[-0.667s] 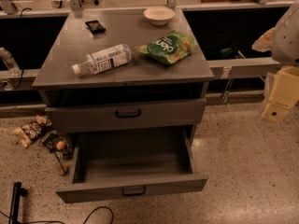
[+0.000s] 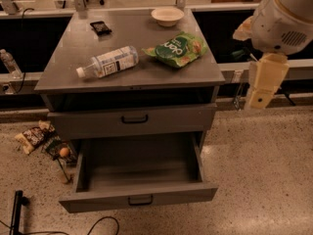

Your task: Place blue plastic bottle into middle drawer

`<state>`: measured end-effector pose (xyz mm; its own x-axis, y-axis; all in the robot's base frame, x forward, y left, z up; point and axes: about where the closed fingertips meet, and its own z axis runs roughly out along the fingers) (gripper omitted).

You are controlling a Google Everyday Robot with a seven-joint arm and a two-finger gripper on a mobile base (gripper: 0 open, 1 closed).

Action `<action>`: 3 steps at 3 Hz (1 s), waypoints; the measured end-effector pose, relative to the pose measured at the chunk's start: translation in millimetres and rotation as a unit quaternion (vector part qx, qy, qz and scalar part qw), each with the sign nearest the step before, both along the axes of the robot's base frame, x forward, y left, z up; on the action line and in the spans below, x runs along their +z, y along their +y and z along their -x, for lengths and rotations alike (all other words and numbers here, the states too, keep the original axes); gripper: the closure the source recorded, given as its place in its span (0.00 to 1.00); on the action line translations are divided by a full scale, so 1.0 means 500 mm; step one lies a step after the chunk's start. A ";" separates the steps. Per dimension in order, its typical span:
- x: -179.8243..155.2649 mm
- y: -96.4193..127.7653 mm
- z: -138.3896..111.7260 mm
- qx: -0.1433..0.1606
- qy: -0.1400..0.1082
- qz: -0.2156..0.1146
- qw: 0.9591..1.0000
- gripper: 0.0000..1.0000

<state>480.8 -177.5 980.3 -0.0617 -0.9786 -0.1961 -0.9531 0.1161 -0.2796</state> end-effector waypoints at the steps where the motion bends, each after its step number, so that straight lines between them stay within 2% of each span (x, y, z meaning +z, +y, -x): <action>1: 0.030 0.137 -0.110 0.112 -0.019 0.011 0.993 0.00; 2: 0.037 0.257 -0.189 0.174 -0.023 0.001 0.985 0.00; 3: 0.047 0.284 -0.208 0.181 -0.039 -0.007 0.983 0.00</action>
Offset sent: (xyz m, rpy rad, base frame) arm 0.1327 0.1916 0.0205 0.0095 -0.0210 0.4958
